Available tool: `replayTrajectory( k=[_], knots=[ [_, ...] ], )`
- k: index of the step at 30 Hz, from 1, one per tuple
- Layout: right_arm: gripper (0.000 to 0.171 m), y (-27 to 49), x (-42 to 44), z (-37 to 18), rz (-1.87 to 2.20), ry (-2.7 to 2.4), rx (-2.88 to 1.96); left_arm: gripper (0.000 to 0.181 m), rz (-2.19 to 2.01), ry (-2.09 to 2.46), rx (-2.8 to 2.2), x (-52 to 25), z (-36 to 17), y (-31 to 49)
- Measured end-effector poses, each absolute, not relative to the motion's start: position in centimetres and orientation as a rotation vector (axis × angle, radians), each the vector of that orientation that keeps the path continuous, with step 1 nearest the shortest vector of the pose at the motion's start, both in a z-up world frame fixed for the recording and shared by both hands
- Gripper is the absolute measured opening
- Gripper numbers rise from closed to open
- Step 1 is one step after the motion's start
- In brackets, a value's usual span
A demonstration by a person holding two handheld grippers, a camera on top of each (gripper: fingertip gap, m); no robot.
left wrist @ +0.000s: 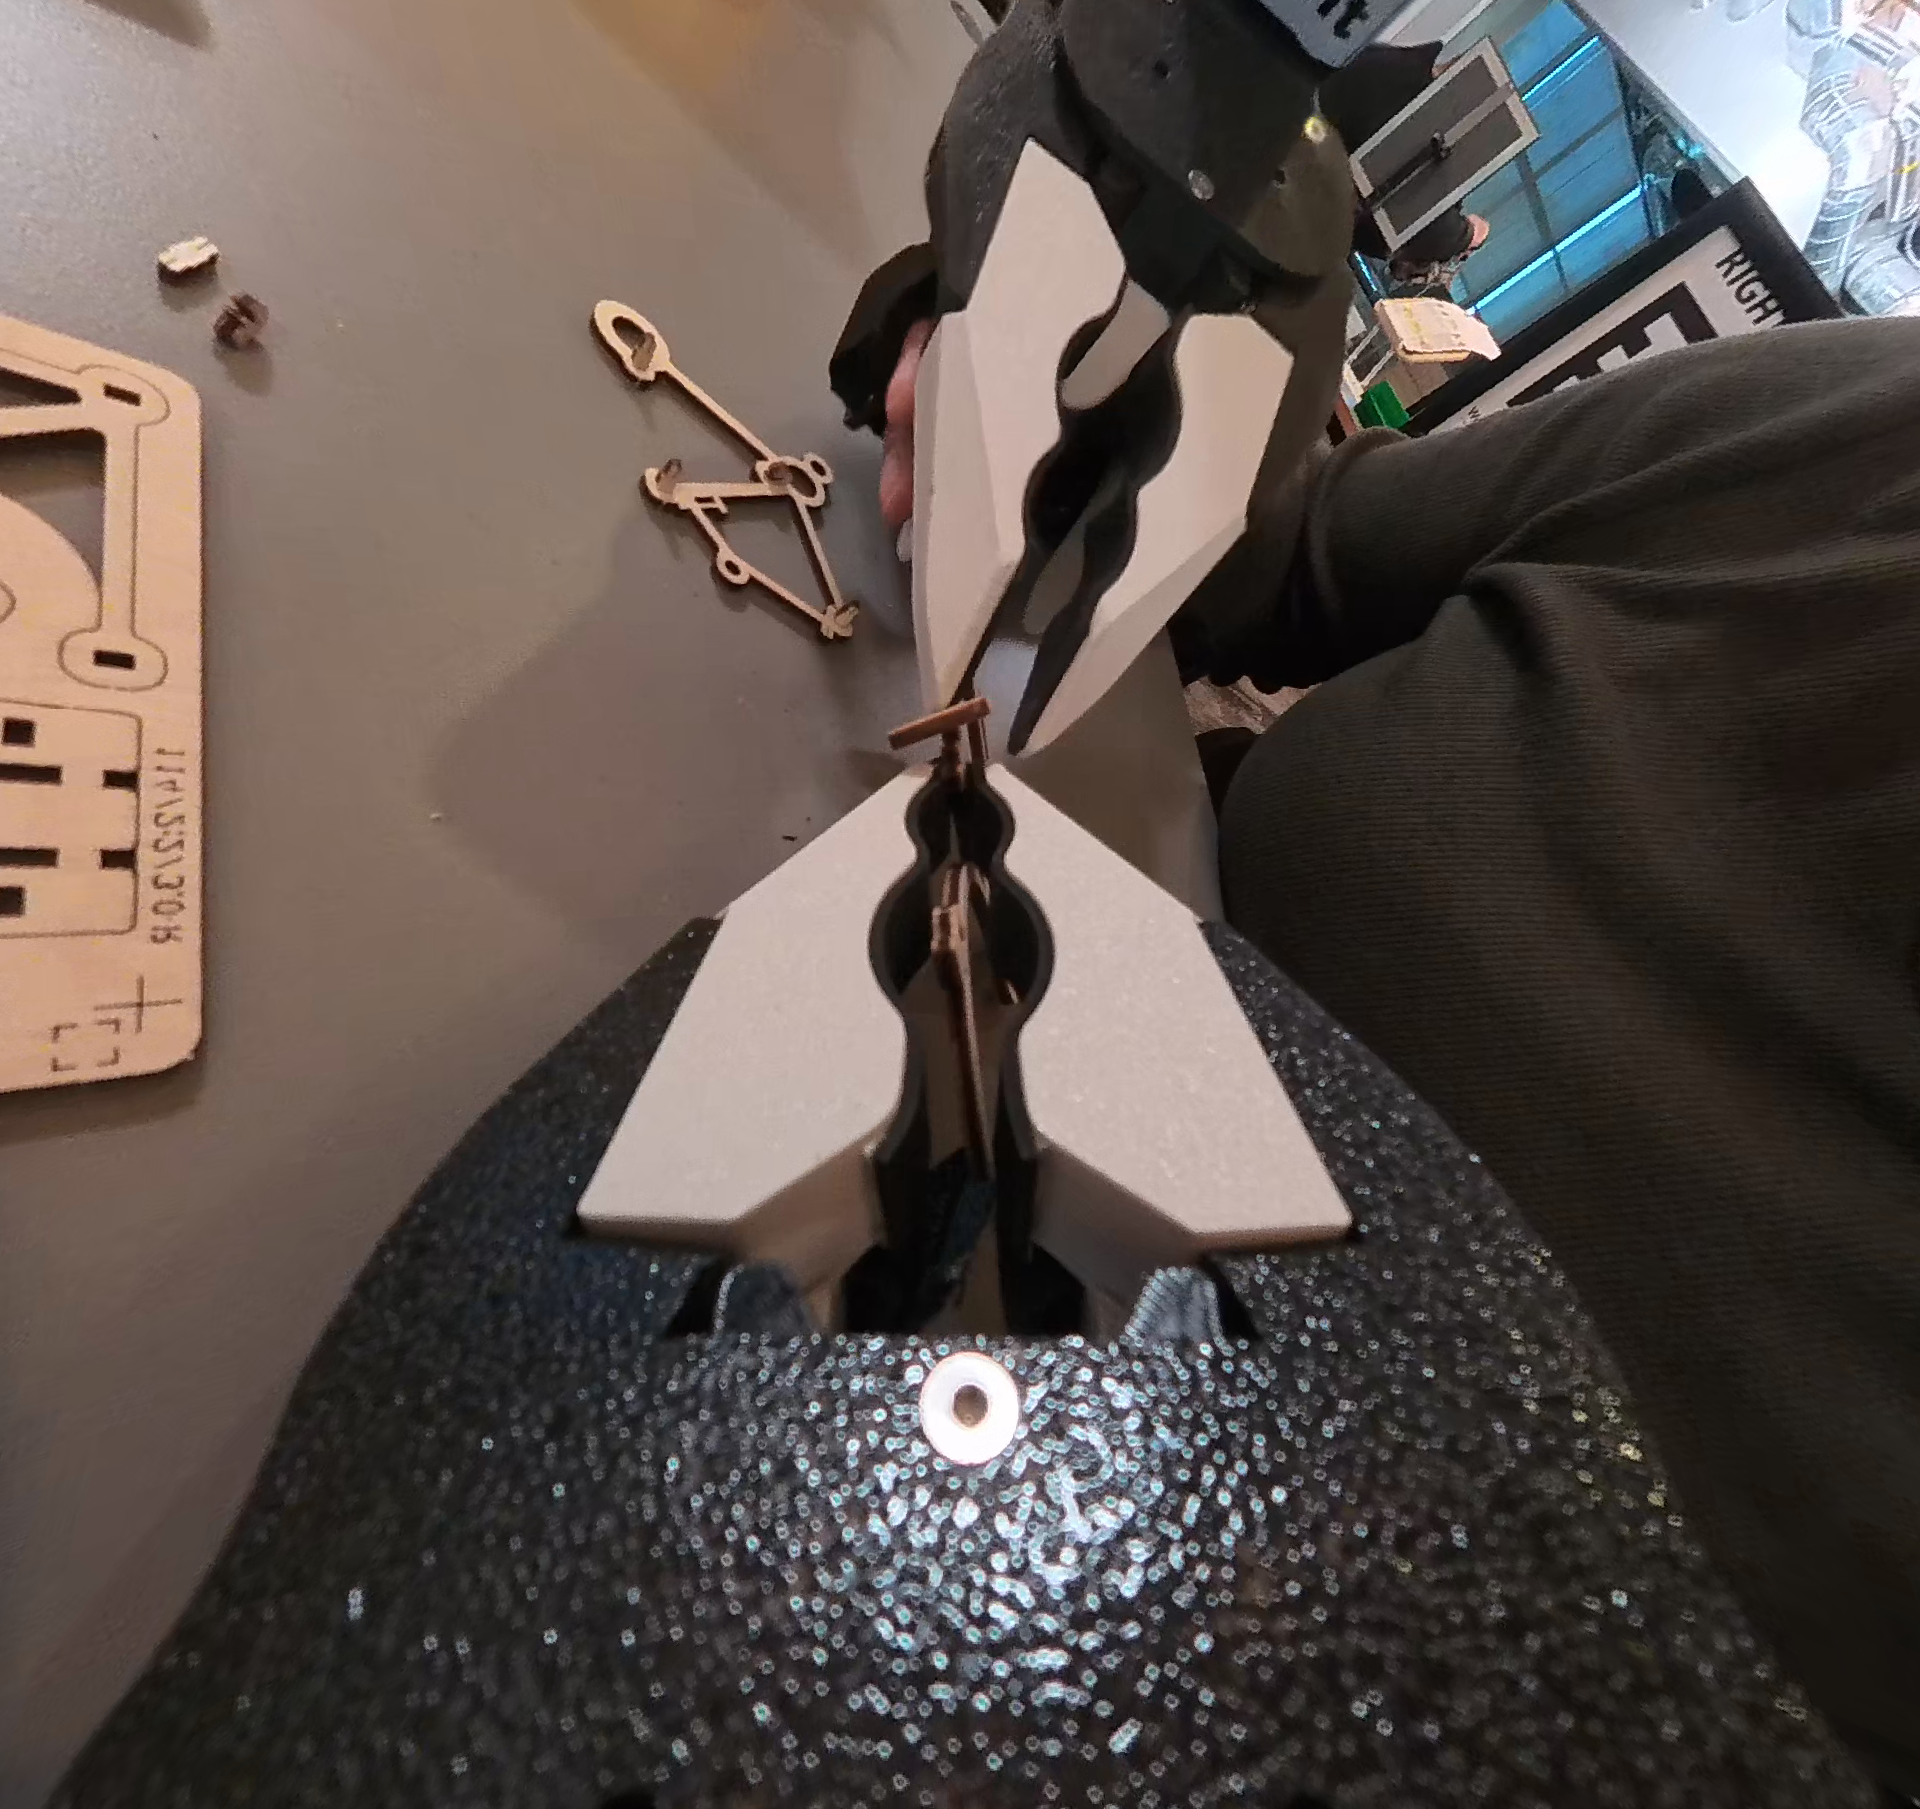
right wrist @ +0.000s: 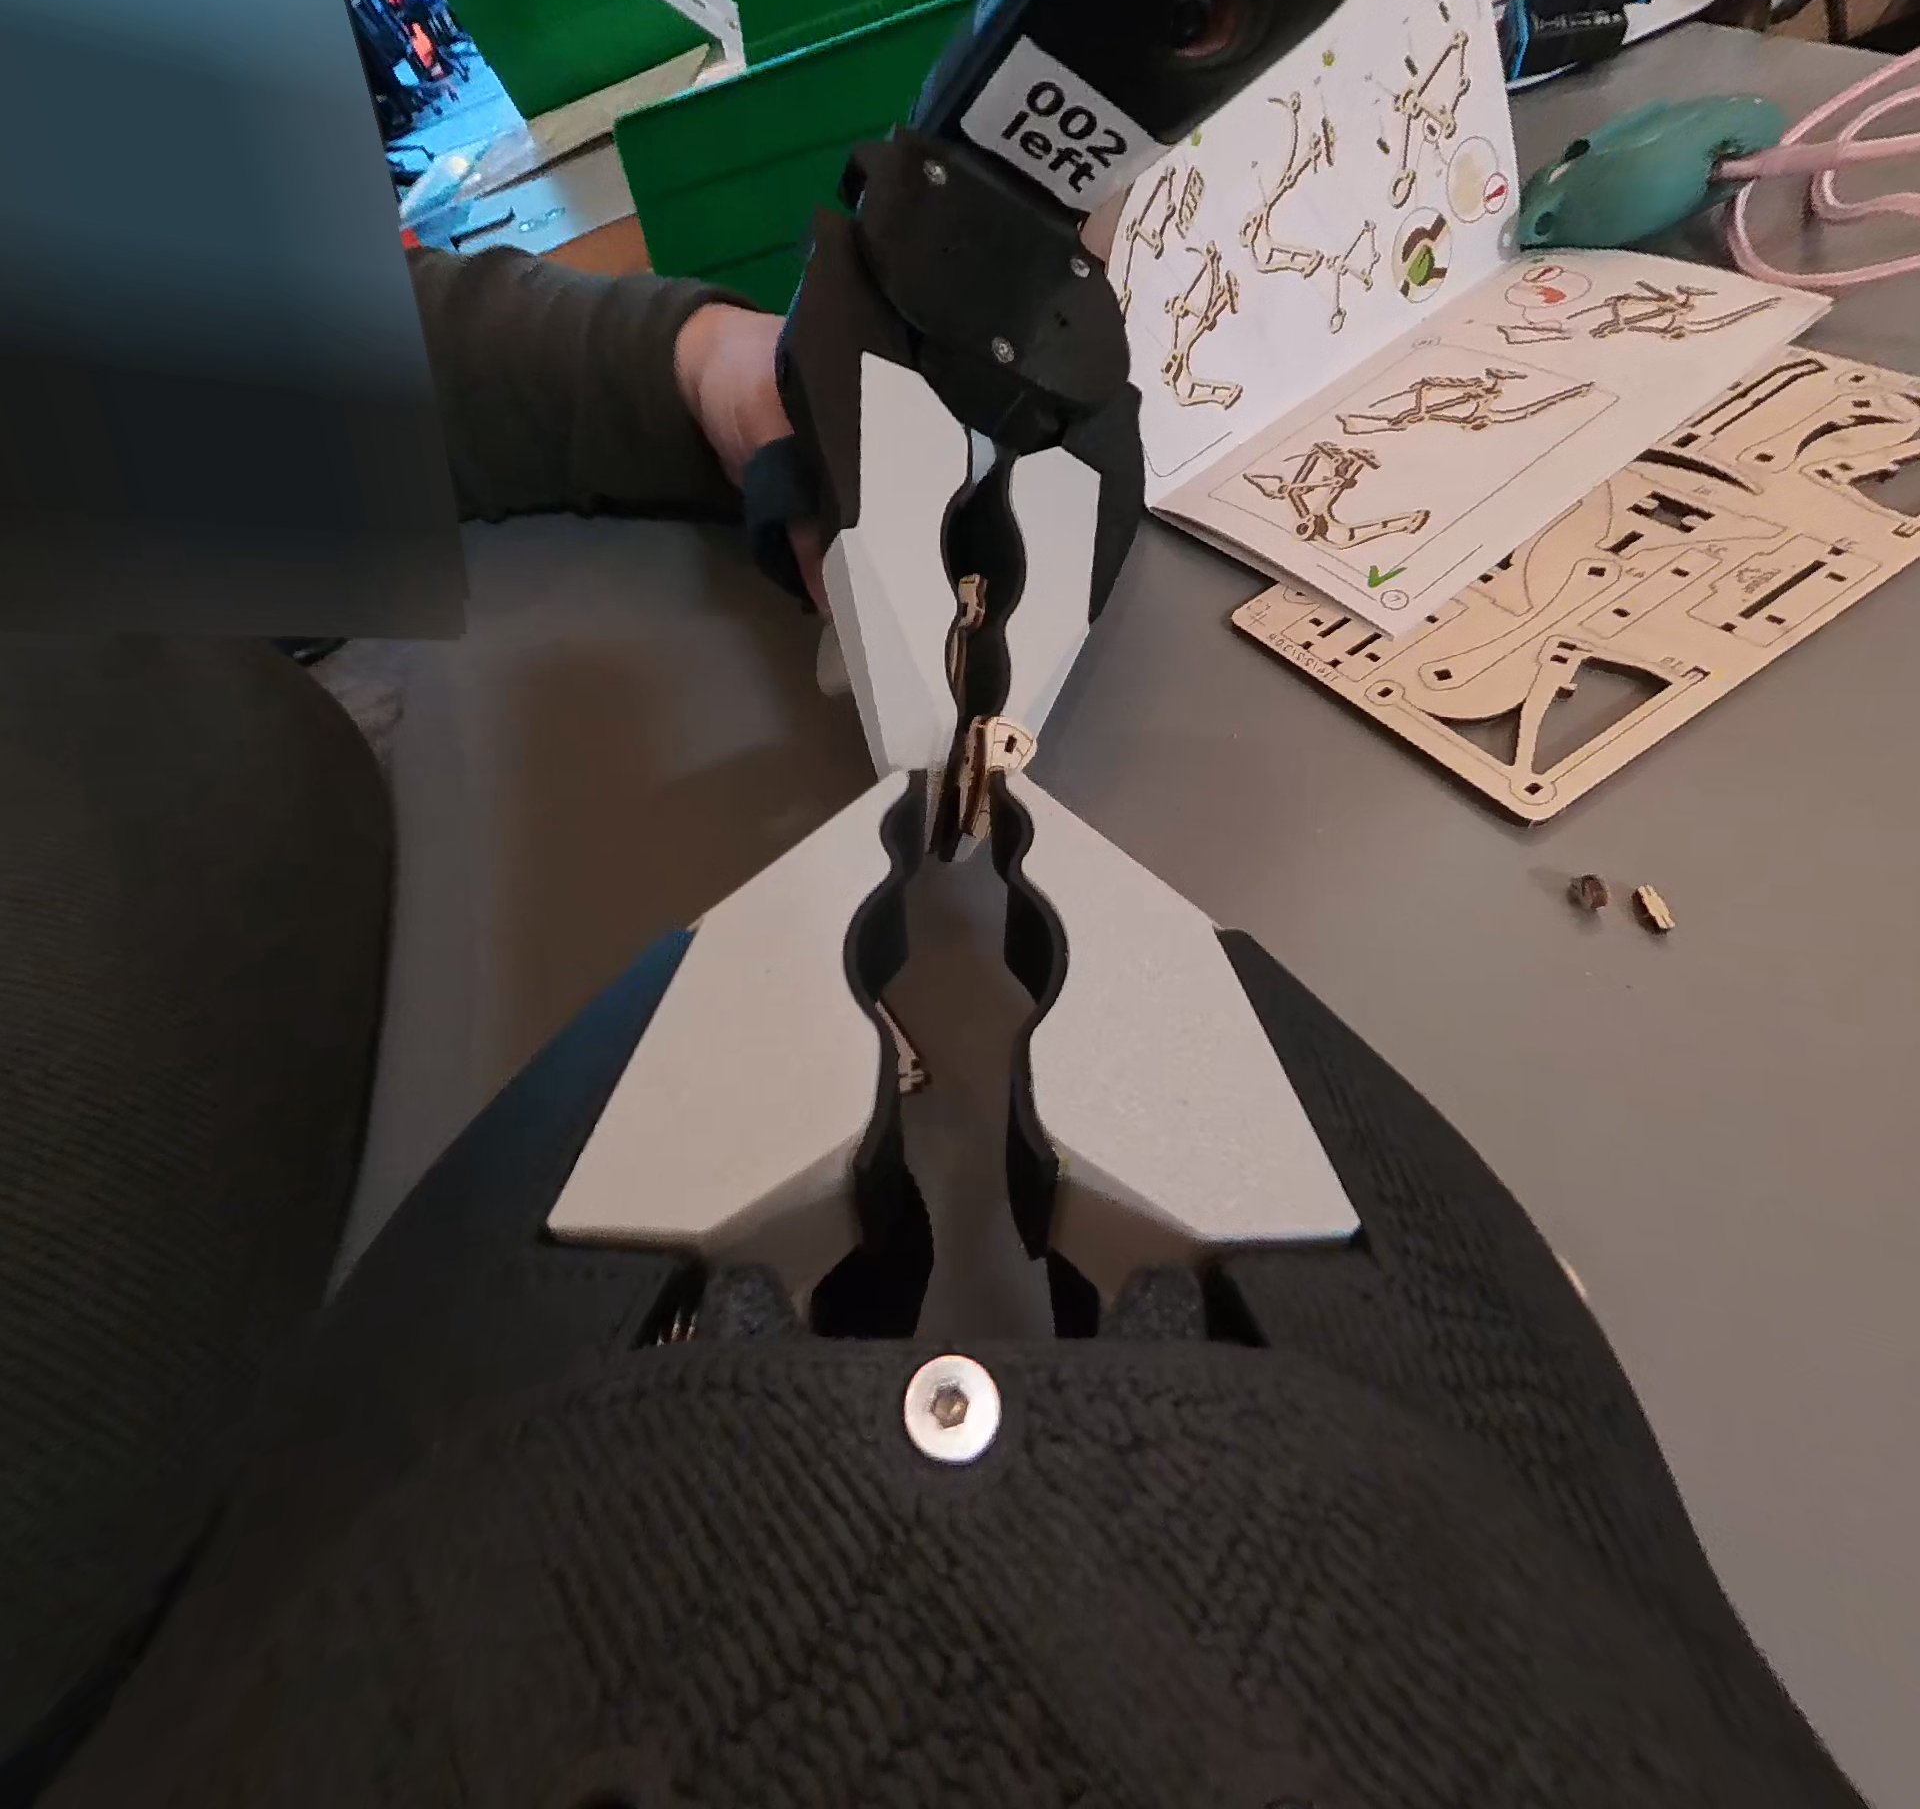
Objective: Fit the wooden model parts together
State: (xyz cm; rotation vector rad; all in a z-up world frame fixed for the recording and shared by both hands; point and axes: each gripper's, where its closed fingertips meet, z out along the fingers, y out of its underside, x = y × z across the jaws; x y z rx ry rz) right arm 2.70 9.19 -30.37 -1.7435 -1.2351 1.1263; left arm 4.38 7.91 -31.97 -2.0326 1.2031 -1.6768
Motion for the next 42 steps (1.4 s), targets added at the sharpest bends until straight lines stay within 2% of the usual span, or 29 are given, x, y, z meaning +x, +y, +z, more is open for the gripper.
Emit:
replayTrajectory(
  k=[6,20,33,42],
  knots=[
    [0.002,9.5,2.8,-30.5,1.048,-1.258,-1.726,0.0,-1.681,1.21,-2.035,4.4,-32.0,7.8],
    [0.001,9.4,2.8,-31.6,0.7,-1.457,-1.72,0.001,-1.629,1.231,-2.1,4.4,-33.0,7.7],
    [0.0,8.7,2.7,-32.0,0.615,-1.881,-1.644,0.001,-1.636,1.281,-2.116,4.3,-33.3,7.2],
    [0.0,8.2,2.6,-32.0,0.737,-1.845,-1.649,0.001,-1.641,1.323,-2.108,4.3,-33.3,6.7]
  ],
)
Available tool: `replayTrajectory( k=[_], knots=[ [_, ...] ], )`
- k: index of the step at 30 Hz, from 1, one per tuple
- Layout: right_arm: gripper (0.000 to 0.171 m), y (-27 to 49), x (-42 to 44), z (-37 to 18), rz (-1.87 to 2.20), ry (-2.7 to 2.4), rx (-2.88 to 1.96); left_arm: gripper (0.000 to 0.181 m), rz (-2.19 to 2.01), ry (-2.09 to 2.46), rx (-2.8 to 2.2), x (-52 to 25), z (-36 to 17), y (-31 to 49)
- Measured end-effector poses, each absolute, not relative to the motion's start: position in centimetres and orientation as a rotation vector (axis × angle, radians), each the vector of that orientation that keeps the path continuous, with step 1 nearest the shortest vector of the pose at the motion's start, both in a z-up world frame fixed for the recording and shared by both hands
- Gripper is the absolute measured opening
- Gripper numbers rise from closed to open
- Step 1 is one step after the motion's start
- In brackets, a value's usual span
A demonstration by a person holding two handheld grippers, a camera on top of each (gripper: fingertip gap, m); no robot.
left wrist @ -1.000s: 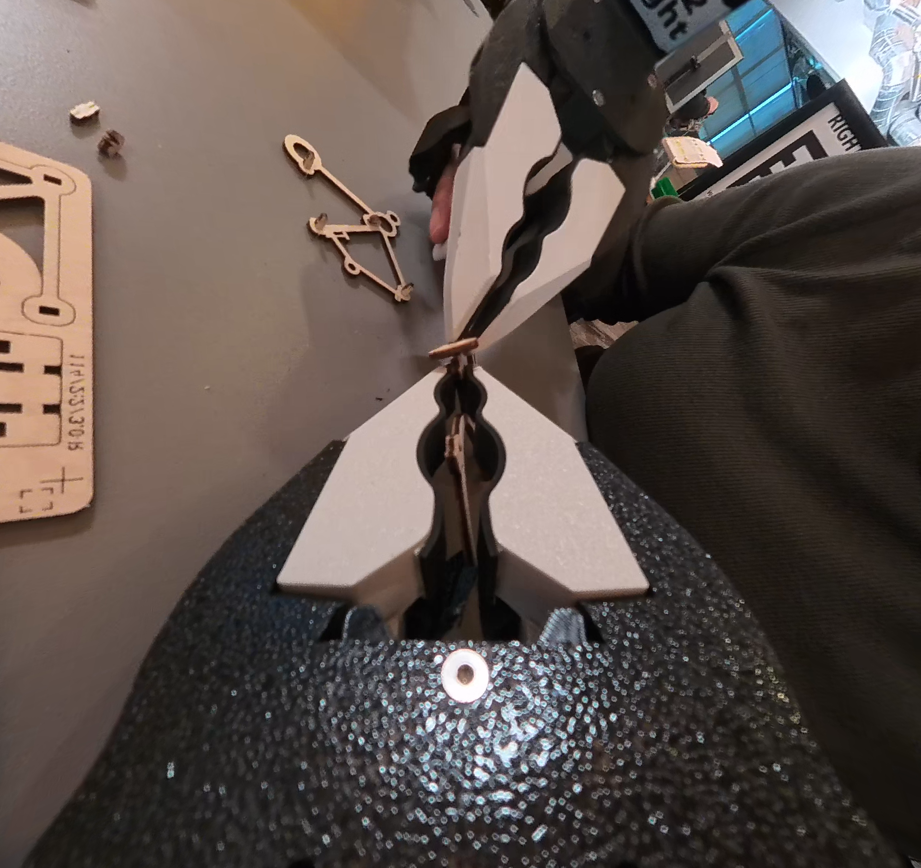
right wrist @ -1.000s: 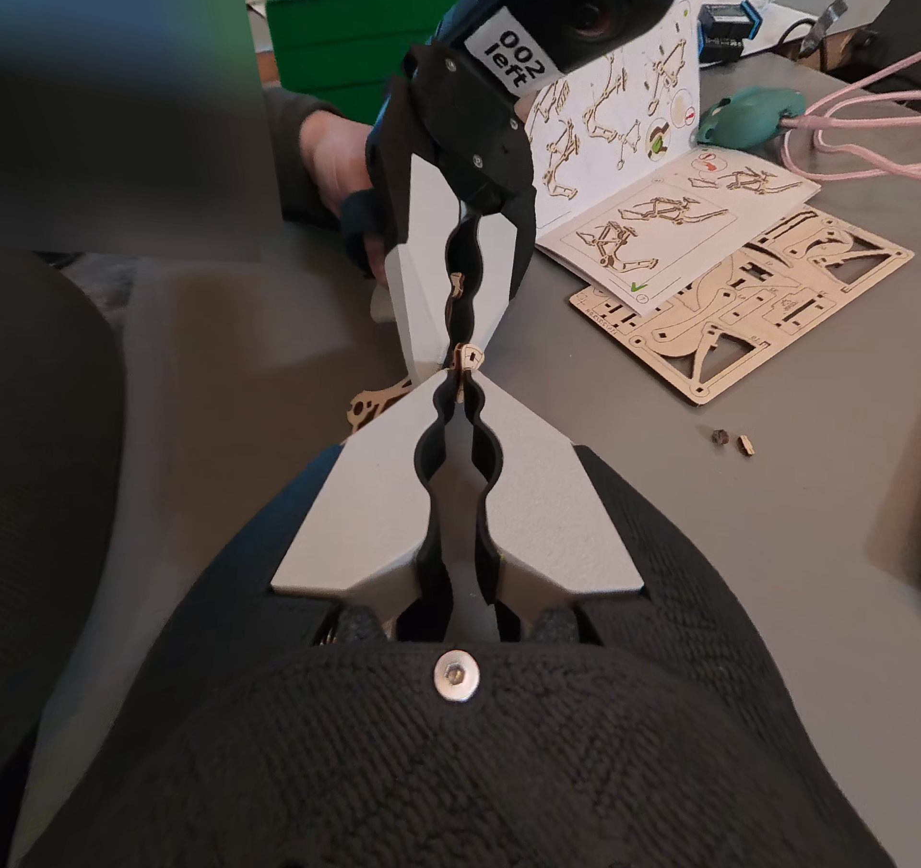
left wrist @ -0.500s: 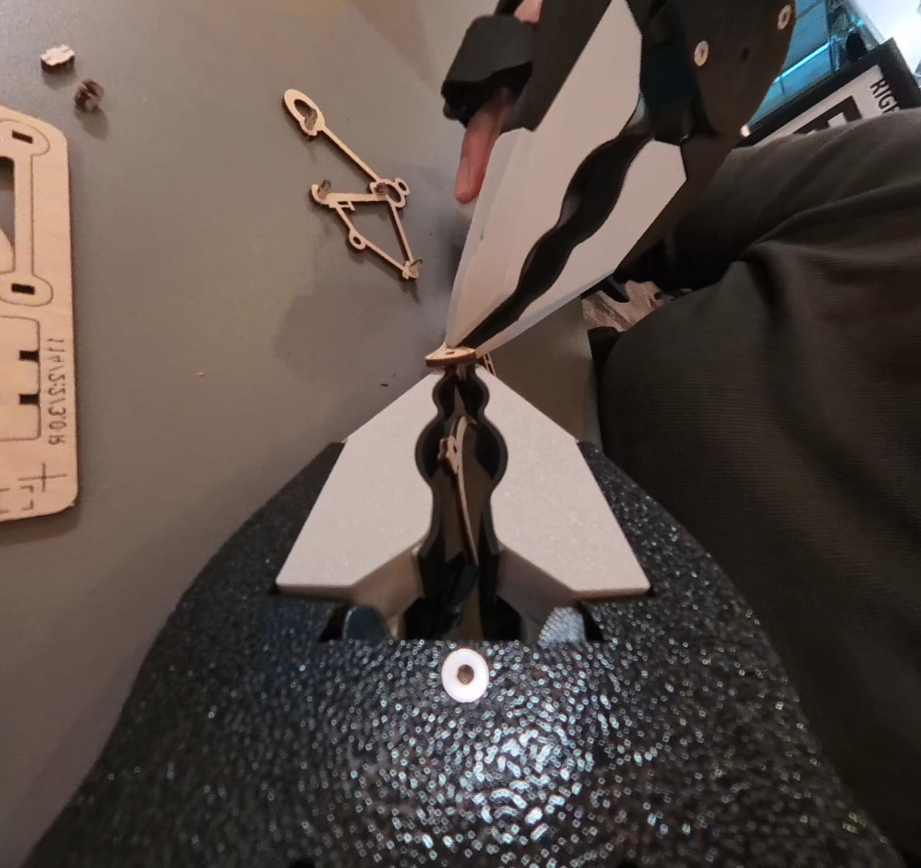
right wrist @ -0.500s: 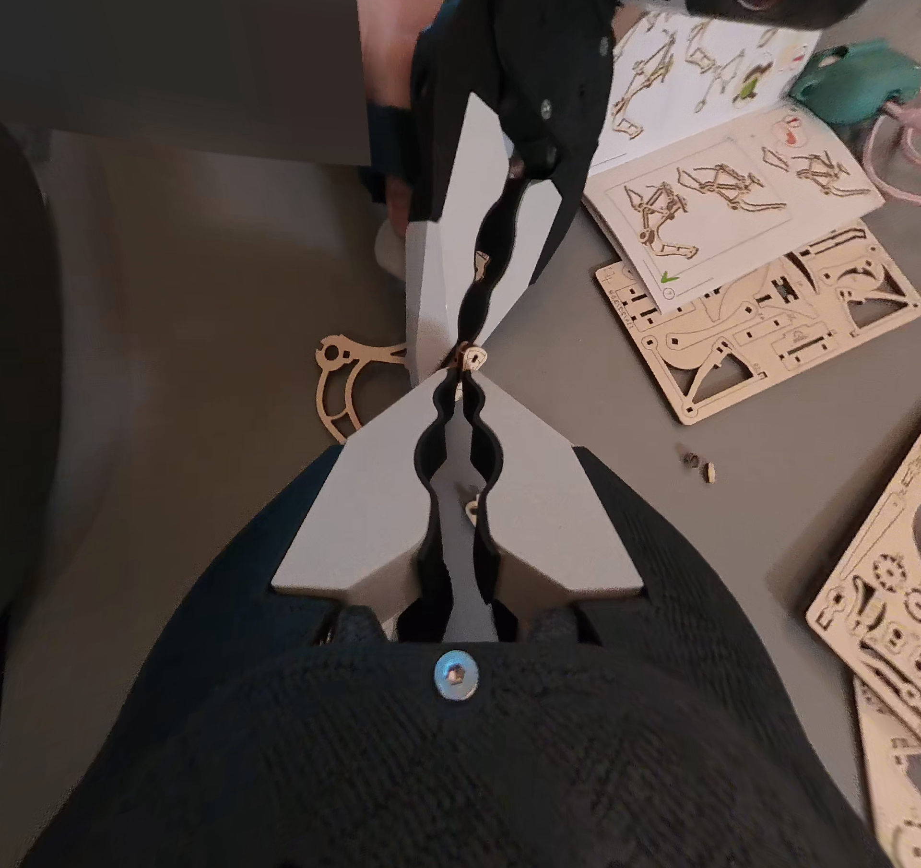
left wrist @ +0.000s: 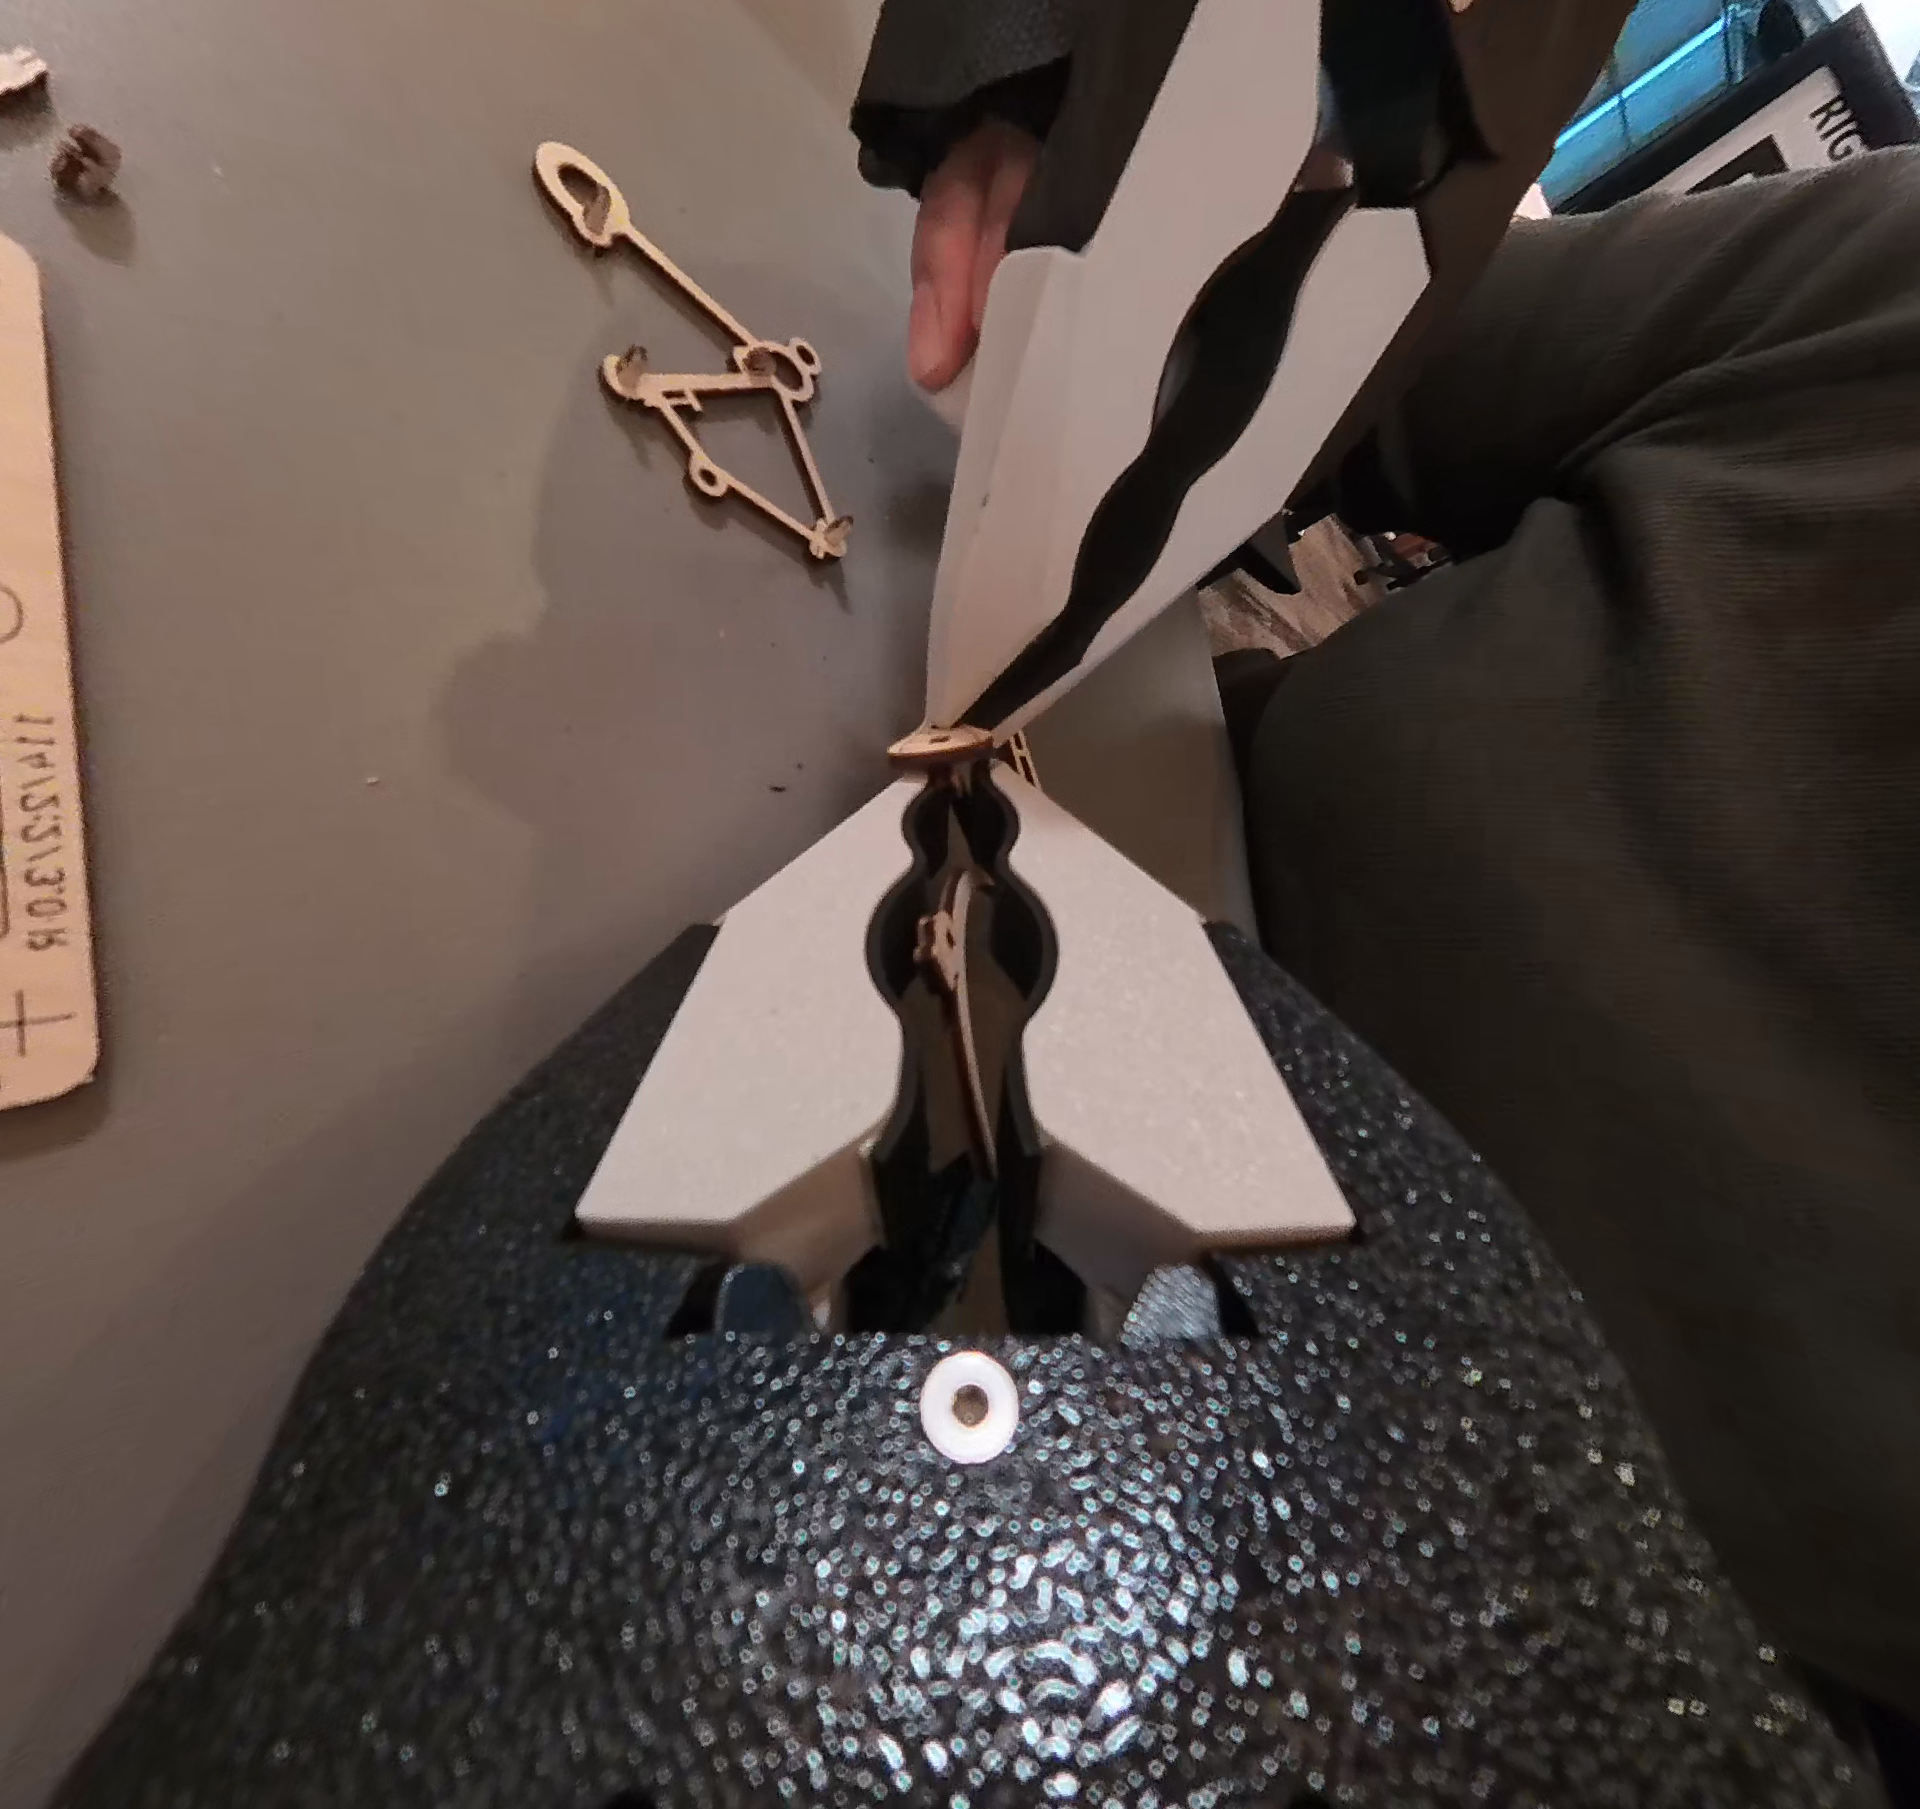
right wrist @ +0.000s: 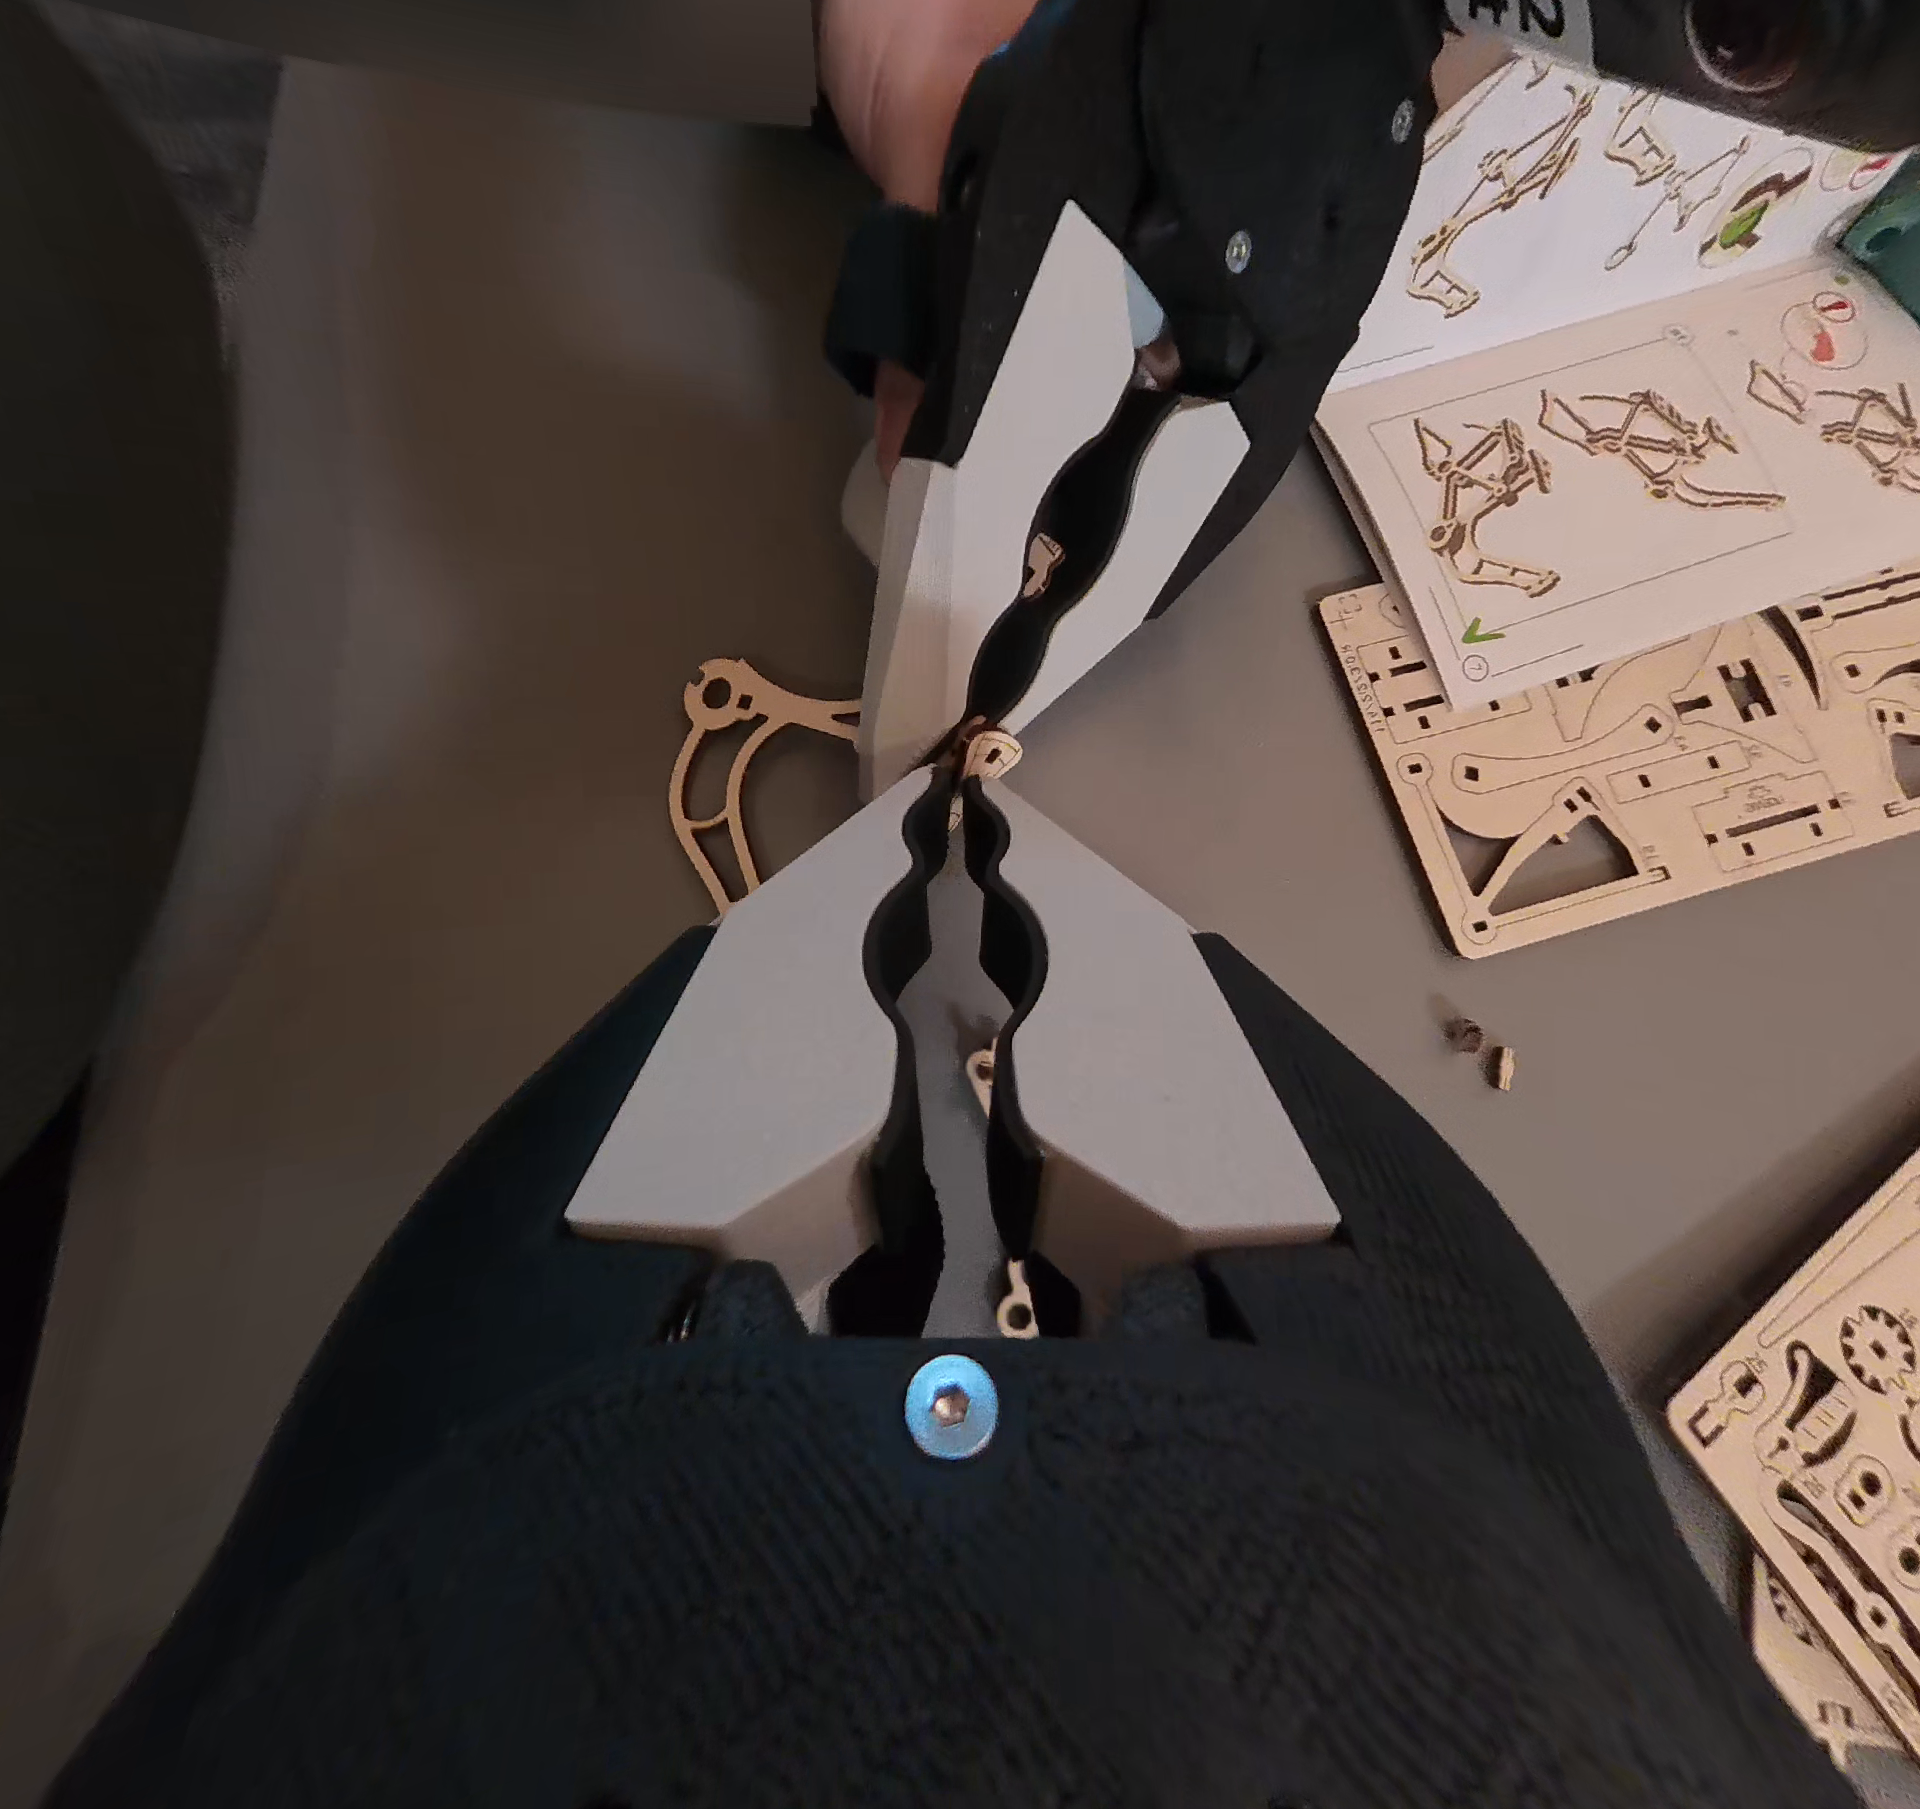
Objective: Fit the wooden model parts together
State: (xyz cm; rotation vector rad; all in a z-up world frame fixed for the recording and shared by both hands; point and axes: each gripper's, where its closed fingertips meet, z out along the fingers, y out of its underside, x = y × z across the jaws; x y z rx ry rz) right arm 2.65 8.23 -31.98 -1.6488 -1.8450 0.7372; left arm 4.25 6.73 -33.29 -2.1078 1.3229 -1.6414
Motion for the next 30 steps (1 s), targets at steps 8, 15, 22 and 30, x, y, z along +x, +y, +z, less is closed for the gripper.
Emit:
replayTrajectory(
  k=[8,15,22,30],
  knots=[
    [0.0,8.3,2.6,-32.0,0.717,-1.833,-1.626,0.001,-1.637,1.324,-2.11,4.2,-33.3,6.7],
    [0.0,9.1,2.2,-31.6,0.921,-1.656,-1.699,0.002,-1.671,1.179,-2.133,3.9,-32.8,7.6],
    [0.0,8.5,1.7,-31.4,1.015,-1.643,-1.657,0.003,-1.668,1.096,-2.147,3.5,-32.7,7.0],
    [0.001,8.4,1.7,-31.3,1.253,-1.547,-1.707,0.003,-1.676,1.095,-2.147,3.5,-32.7,7.0]
  ],
)
